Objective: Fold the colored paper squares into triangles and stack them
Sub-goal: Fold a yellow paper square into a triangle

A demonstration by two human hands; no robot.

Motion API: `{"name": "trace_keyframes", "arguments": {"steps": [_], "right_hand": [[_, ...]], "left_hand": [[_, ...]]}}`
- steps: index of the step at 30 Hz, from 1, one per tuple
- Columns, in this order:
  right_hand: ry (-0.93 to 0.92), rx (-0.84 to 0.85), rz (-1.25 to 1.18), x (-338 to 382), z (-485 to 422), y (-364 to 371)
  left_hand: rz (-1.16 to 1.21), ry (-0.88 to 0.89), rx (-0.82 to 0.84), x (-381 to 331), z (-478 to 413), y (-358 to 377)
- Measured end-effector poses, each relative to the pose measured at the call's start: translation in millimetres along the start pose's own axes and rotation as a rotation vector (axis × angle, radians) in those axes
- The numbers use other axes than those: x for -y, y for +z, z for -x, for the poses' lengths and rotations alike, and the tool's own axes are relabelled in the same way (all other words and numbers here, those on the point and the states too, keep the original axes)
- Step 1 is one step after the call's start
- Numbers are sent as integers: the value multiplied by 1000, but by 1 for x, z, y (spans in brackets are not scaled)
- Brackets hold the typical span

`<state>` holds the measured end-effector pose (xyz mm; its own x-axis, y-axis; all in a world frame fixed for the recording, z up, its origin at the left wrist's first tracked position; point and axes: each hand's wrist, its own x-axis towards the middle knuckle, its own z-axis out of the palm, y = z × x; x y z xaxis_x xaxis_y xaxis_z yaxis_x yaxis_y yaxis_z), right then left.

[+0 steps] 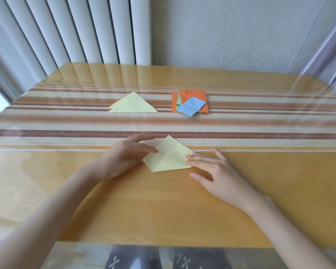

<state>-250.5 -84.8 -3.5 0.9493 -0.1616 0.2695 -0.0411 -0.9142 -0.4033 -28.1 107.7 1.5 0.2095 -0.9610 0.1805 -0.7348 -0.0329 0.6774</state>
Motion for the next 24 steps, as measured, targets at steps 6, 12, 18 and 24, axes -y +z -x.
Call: {"name": "trace_keyframes", "arguments": {"steps": [6, 12, 18, 24], "right_hand": [[-37, -148, 239, -2, -8, 4], [-181, -82, 162, 39, 5, 3], [-180, -8, 228, 43, 28, 5], [-184, -29, 201, 33, 26, 9]], "left_hand": [[-253, 100, -101, -10, 3, 8], [-772, 311, -160, -54, 26, 30], [-795, 251, -180, -77, 28, 53], [-606, 199, -104, -64, 36, 55]]}}
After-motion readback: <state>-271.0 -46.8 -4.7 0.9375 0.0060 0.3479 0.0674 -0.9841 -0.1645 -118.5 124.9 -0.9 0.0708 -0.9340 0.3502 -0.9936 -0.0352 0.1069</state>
